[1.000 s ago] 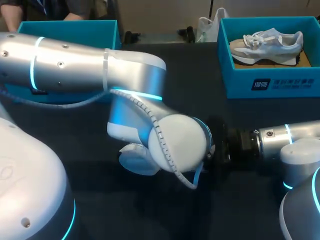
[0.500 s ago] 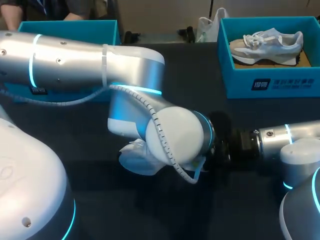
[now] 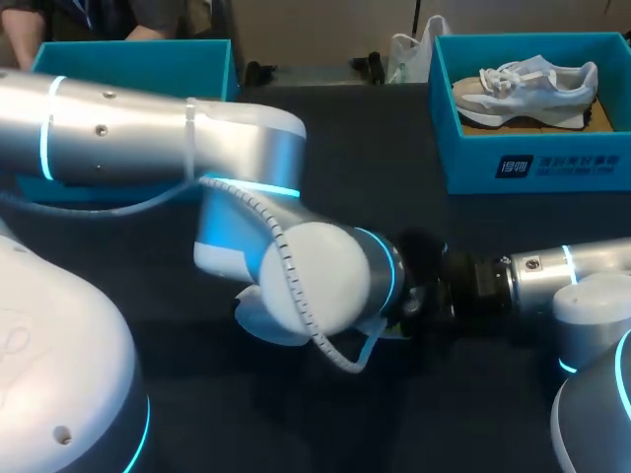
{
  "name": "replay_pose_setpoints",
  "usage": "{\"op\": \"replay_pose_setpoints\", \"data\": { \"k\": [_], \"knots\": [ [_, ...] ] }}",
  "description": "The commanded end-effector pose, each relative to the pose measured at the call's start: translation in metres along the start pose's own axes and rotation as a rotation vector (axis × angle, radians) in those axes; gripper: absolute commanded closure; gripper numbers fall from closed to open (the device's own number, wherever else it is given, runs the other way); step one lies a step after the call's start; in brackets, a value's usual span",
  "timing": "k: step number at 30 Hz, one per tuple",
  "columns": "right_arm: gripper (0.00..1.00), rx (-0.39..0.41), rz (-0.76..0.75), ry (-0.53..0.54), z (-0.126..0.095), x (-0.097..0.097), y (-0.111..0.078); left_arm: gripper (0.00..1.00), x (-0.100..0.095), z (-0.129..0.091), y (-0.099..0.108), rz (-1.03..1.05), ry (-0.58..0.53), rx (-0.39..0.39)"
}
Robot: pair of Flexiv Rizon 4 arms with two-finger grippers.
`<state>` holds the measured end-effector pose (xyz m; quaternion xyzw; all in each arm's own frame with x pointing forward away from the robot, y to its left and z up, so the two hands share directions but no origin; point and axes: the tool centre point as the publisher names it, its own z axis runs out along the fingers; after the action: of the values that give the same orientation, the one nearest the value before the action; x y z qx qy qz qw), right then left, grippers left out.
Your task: Take the shoe out of the shoebox, open the shoe tongue, remove and reinsert the insole, then place the shoe into the shoebox
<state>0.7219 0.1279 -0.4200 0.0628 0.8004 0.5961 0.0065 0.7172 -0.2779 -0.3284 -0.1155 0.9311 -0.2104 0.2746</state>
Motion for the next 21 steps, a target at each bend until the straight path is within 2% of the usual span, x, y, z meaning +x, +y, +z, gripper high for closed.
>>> {"op": "replay_pose_setpoints", "data": {
  "k": [1,4,21],
  "knots": [
    [1.00,0.005,0.003,0.001,0.001,0.000,0.001,0.21,0.001,-0.001,0.009,0.012,0.015,0.020],
    [1.00,0.005,0.003,0.001,0.001,0.000,0.001,0.19,0.003,-0.003,0.011,0.021,0.013,0.035],
    [1.00,0.005,0.003,0.001,0.001,0.000,0.001,0.35,-0.002,-0.018,0.016,0.021,0.010,0.086]
  ]
}}
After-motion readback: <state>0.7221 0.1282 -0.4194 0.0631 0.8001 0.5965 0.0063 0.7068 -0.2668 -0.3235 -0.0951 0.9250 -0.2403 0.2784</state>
